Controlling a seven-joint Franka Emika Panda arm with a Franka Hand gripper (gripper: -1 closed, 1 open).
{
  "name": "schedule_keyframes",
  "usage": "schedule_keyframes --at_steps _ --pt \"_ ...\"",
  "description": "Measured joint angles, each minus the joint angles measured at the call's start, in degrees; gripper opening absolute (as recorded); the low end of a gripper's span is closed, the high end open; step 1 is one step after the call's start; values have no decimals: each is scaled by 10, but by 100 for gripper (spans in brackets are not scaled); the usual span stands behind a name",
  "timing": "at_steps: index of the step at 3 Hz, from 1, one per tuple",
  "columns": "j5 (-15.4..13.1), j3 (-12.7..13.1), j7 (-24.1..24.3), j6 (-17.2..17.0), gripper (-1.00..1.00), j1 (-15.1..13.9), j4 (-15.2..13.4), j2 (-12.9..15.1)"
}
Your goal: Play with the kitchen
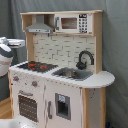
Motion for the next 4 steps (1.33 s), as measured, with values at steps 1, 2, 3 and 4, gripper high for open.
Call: schedule_keyframes --at_steps 1,2,3,4 --pt "0 -14 -48 1 100 -7 11 37" --pt "0 -32 -95 7 100 -11 12 67" --pt "0 -45 -137 7 100 -17 23 102" --pt "0 -62 -160 17 100 -43 33 146"
